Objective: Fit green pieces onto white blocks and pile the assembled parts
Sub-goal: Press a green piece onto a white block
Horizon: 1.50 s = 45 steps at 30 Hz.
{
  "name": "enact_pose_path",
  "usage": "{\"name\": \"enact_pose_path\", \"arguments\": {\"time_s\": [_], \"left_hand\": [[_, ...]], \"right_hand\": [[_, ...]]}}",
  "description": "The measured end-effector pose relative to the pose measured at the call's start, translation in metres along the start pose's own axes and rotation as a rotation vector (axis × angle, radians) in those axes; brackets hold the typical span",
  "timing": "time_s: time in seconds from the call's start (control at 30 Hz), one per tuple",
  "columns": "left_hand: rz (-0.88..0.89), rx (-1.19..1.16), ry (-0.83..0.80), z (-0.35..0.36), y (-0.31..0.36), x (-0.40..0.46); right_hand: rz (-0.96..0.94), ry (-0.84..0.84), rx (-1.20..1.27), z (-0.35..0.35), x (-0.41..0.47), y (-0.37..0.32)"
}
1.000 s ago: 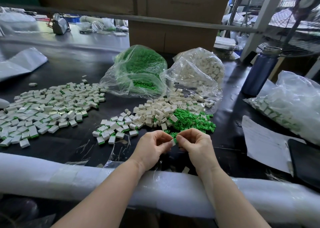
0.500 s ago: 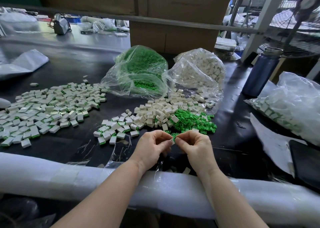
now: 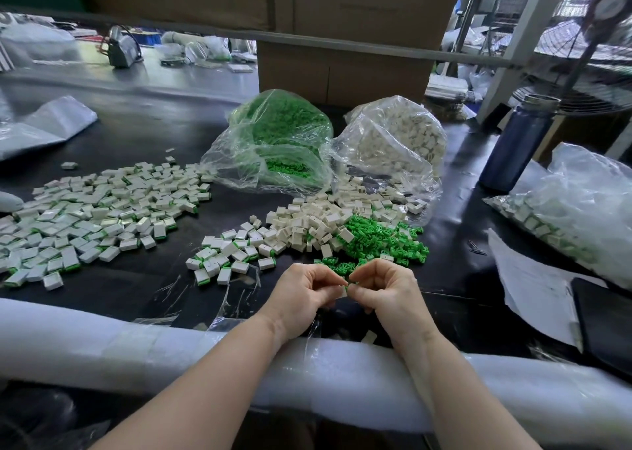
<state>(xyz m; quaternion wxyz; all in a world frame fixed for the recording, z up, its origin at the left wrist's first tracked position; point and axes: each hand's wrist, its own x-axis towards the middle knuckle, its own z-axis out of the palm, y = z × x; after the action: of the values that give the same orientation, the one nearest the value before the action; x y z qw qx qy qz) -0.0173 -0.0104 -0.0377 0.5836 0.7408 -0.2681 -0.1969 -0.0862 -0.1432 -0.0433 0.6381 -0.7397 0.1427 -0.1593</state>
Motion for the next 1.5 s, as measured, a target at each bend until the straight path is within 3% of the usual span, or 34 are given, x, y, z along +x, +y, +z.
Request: {"name": "enact_pose_path", "arguments": {"time_s": [0.73, 1.2, 1.5], "left_hand": [[0.070, 0.147, -0.115, -0.002, 0.002, -0.002], [0.088, 0.135, 0.052, 0.001, -0.007, 0.001], [0.027, 0.180, 0.037, -0.003, -0.008, 0.003]], "right_hand": [[0.058, -0.114, -0.018, -0.004, -0.001, -0.005], [0.027, 0.037, 0.122, -0.001, 0.000, -0.005], [0.036, 0.027, -0.068, 0.007, 0.002, -0.003]]}}
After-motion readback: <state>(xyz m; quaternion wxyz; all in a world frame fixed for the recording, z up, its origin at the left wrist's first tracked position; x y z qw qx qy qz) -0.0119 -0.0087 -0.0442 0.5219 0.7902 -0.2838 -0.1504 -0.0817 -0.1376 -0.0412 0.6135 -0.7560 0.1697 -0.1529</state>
